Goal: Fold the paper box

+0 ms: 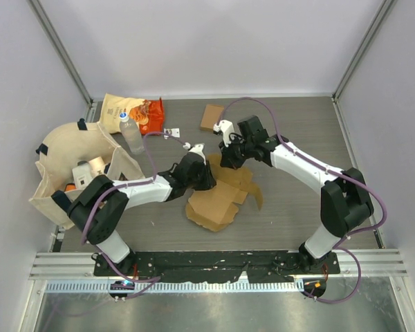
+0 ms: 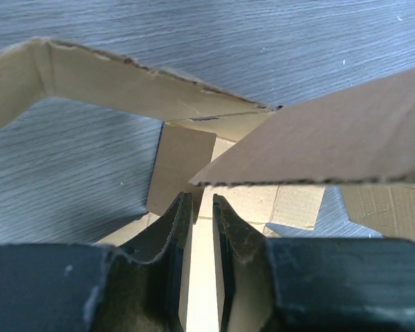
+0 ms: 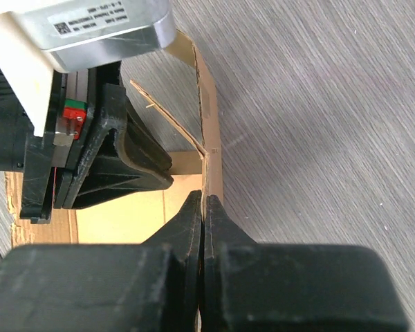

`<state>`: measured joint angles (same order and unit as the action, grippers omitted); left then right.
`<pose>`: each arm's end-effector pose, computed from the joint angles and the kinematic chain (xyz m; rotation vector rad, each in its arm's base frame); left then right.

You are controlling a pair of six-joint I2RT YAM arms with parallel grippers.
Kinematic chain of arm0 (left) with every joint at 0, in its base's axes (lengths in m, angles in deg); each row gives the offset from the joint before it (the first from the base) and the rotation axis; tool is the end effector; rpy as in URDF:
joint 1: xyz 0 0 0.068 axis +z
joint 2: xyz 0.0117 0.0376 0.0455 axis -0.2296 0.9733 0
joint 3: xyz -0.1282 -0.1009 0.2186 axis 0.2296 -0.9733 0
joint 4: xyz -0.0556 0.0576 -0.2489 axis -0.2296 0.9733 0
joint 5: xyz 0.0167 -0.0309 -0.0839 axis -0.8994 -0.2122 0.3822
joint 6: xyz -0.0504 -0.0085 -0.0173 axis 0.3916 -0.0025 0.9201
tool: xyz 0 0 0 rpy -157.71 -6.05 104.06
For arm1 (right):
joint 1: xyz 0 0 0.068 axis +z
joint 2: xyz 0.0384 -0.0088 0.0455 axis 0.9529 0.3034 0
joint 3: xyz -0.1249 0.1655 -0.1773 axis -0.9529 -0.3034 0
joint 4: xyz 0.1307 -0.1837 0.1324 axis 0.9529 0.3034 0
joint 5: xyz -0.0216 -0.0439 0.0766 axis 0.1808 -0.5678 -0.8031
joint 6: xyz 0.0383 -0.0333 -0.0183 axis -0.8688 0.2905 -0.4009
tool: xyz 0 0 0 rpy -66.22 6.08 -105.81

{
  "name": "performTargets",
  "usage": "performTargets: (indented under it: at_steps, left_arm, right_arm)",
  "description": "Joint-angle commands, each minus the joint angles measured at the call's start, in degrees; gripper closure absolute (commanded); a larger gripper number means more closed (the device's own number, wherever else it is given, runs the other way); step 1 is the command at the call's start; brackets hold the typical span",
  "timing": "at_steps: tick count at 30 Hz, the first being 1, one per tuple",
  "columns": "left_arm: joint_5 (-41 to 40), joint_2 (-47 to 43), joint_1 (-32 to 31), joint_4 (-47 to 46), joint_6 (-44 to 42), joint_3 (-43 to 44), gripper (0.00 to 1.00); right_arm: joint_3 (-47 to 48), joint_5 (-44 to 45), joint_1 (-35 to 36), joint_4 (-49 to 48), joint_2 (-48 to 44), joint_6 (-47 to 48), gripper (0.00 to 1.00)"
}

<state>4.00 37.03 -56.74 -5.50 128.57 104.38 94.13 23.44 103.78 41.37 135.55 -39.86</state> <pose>0.2416 -0.2278 0.1736 0.0260 2.3775 -0.7362 0.2975 0.1991 0.2574 -1.1177 2.0998 0.6425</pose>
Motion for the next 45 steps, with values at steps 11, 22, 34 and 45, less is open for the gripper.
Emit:
performTargets:
  at_steps: [11,22,34,45]
  left_arm:
    - [-12.66,-19.81,-0.13,-11.17,-5.48,-11.69,0.40]
    - [-15.93,-15.61,0.04,-15.49,-12.51,-4.58,0.32]
    - [-10.93,-12.09,-0.04,-21.80,-21.91,-4.83,0.84]
    - [-10.66,-15.86,-1.10,-27.89,-23.42,-9.85,0.84]
  right_arm:
    - [-3.22,6.60,2.13,-2.13,-5.12,9.86,0.99]
    - [-4.72,11.18,5.65,-3.45,-5.73,13.03,0.99]
    - [-6.91,14.95,7.32,-8.71,-7.67,11.19,0.97]
    - [-9.02,17.16,7.50,-8.45,-11.97,3.34,0.99]
